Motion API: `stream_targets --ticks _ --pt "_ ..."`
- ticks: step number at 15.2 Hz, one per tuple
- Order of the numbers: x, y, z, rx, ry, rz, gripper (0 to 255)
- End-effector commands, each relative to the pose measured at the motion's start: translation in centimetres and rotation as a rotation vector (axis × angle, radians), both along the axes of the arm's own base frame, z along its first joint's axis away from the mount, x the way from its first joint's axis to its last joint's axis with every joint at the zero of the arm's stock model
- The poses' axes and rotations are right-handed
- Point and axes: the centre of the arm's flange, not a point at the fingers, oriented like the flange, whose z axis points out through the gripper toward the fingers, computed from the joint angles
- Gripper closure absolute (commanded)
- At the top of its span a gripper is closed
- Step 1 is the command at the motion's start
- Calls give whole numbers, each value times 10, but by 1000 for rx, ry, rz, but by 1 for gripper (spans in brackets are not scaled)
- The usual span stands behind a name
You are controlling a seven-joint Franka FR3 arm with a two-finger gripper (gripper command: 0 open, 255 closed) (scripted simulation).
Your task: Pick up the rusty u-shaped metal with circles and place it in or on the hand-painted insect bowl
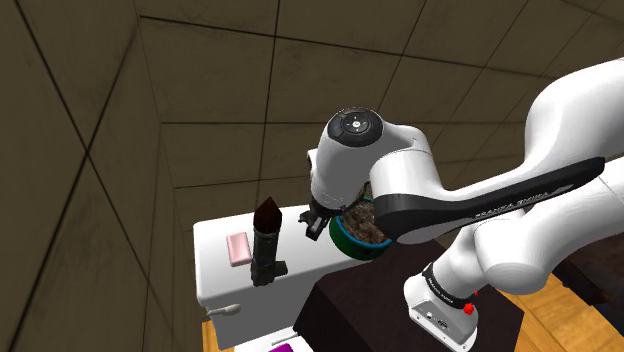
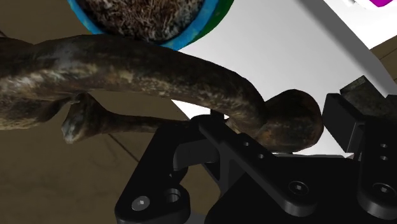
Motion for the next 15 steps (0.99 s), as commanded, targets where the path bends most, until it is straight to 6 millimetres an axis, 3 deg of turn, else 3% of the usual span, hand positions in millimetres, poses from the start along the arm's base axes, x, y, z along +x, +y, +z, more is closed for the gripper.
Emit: stream_targets --ticks 1,9,15 --pt "0 0 11 0 0 0 255" --pt "0 0 48 0 0 0 255" --pt "-39 -69 43 0 0 0 255"
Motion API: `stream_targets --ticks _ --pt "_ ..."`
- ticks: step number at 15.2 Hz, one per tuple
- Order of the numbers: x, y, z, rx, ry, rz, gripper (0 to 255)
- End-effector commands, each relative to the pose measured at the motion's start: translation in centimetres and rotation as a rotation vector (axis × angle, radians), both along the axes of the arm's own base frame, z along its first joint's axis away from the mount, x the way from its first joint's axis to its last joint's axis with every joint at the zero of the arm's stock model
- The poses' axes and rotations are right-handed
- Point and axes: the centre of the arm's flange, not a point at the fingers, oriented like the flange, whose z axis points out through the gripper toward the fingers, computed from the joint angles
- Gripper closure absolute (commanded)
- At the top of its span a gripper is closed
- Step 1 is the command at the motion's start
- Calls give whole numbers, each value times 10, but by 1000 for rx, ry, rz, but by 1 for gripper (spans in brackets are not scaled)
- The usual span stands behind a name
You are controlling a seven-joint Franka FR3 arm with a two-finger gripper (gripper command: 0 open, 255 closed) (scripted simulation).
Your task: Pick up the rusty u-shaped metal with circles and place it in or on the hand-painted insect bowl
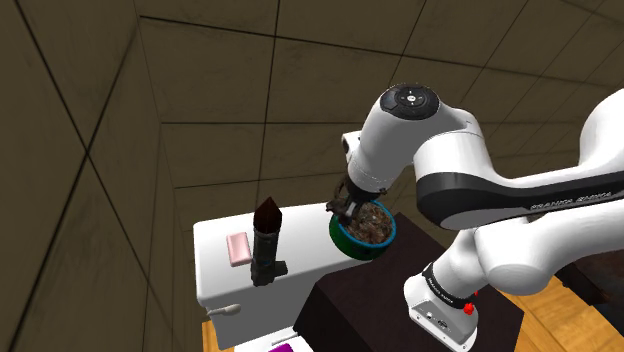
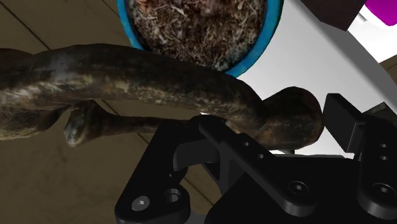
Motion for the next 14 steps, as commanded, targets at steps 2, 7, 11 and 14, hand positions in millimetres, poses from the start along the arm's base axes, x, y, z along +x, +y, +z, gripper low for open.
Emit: stream_targets --ticks 2,7,11,14 --pt "-22 -37 -1 2 0 1 255" --pt "-39 -65 -19 2 0 1 255" --pt "-39 -65 -40 2 0 1 255" --pt "-39 -65 -56 2 0 1 255"
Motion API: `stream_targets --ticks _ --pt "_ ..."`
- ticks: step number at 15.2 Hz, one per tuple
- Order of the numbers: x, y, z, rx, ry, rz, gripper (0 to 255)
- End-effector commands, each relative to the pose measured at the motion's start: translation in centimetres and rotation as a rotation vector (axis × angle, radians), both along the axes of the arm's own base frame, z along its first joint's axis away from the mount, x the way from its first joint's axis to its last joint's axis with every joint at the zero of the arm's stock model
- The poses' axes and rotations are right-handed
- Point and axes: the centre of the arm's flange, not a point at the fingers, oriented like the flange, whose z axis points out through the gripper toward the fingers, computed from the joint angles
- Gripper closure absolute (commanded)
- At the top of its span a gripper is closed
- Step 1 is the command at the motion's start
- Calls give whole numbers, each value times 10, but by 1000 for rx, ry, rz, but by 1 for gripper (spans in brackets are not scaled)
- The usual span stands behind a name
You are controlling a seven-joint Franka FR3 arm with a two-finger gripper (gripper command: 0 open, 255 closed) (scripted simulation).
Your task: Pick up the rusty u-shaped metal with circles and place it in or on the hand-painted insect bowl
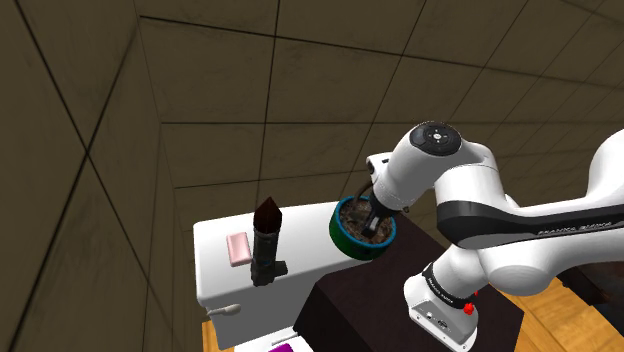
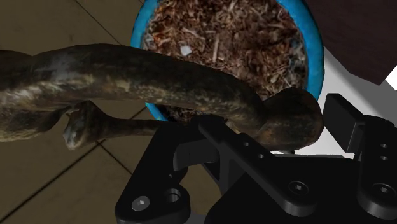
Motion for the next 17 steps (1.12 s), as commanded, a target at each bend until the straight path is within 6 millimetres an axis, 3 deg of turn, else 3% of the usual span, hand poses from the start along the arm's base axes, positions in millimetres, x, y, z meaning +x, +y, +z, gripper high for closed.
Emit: stream_targets --ticks 1,9,10,15,17 --pt "0 -1 -10 1 -1 0 255" --pt "0 -1 -13 1 -1 0 255" --pt "-1 -1 -13 1 -1 0 0" --pt "0 -1 -13 1 -1 0 0" --pt "-3 7 12 1 -1 0 0"
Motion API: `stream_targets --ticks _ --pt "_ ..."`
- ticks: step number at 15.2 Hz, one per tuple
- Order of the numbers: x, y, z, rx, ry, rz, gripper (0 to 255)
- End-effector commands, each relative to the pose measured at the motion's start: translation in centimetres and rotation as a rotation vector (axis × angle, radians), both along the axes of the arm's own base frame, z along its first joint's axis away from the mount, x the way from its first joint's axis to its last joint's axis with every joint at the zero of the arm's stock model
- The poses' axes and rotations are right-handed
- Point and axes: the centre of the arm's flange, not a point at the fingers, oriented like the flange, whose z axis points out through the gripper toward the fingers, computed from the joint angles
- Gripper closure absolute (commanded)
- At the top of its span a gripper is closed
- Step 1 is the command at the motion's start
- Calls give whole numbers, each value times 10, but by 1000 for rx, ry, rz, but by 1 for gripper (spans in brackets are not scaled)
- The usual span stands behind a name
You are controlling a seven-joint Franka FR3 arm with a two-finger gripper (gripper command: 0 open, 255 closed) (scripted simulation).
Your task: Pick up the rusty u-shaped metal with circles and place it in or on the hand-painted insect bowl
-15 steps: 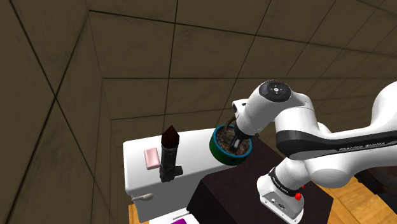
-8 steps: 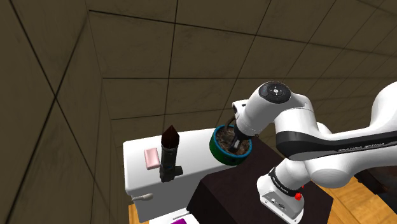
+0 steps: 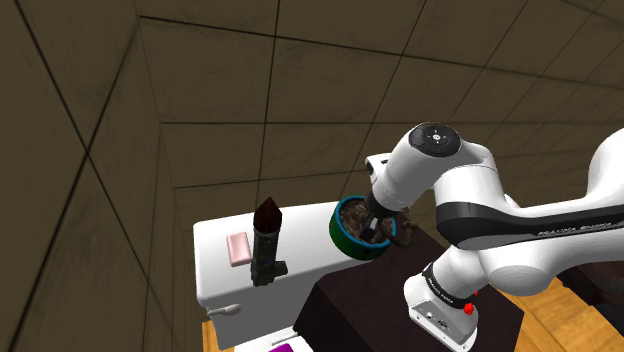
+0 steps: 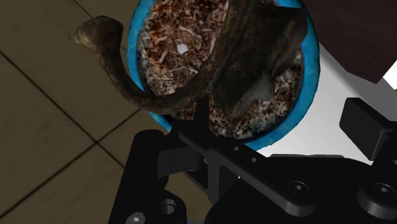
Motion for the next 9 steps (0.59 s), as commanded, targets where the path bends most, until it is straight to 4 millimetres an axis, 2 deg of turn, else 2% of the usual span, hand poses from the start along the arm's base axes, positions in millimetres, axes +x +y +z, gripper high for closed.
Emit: stream_targets --ticks 1,2,9 --pt "-5 7 24 0 1 0 0" --pt "-6 10 34 0 1 0 0" --pt "-6 10 34 0 1 0 0"
